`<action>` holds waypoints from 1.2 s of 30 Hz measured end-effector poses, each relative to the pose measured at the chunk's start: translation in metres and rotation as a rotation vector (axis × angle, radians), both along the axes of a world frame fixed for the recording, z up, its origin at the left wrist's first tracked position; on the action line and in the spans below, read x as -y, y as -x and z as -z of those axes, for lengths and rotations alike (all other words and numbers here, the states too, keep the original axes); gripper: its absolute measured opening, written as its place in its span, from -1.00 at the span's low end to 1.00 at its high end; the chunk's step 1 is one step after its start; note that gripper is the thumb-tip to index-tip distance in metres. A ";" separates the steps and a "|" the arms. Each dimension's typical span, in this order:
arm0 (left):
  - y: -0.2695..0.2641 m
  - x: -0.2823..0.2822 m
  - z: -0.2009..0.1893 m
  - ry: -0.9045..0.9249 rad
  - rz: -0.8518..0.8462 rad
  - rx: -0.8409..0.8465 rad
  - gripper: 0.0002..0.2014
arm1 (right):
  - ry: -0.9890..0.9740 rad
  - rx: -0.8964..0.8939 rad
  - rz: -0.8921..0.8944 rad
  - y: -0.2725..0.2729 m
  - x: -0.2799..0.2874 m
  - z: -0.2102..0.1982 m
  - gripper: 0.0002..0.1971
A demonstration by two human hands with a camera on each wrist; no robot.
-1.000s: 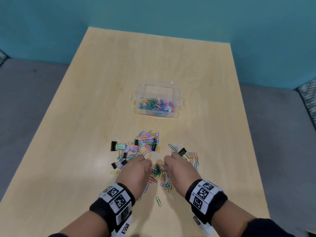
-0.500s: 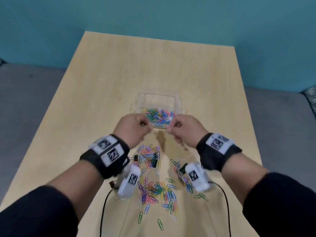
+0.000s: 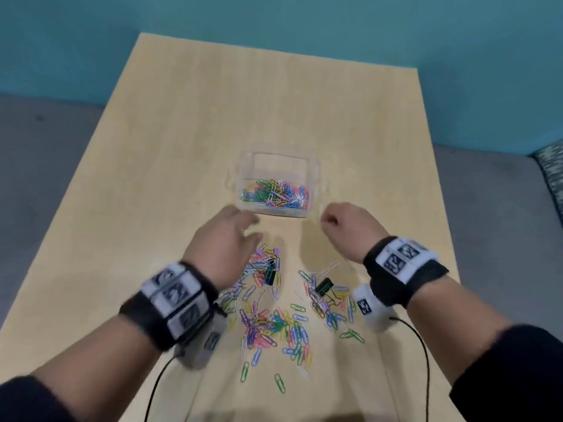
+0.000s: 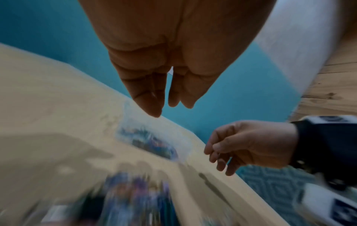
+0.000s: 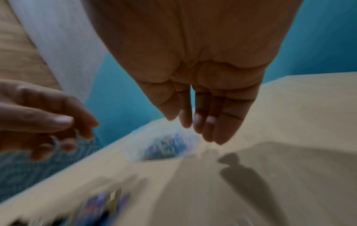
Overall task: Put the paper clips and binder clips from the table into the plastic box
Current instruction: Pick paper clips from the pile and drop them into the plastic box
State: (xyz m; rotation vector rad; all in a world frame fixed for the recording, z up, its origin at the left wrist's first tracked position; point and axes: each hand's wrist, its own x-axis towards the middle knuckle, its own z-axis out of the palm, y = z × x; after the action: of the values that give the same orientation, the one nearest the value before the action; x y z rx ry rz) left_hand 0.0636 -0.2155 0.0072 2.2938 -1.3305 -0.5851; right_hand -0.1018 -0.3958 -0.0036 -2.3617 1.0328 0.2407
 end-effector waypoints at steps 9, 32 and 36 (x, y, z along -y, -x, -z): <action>0.083 -0.105 0.052 -0.260 0.227 0.156 -0.69 | 0.188 -0.242 -0.219 0.026 -0.069 0.031 -0.77; 0.114 -0.136 0.056 -0.295 0.203 0.111 -0.02 | -0.070 -0.098 -0.161 0.112 -0.195 0.033 -0.14; 0.113 -0.102 0.060 -0.256 0.156 0.061 -0.36 | 0.001 -0.011 -0.148 0.074 -0.187 0.047 -0.36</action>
State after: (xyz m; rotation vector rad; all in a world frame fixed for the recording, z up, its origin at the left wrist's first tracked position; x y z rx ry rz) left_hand -0.0496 -0.1138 -0.0530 2.4392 -1.5535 -0.7825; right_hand -0.1760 -0.2089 -0.0501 -2.4432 0.8644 0.3087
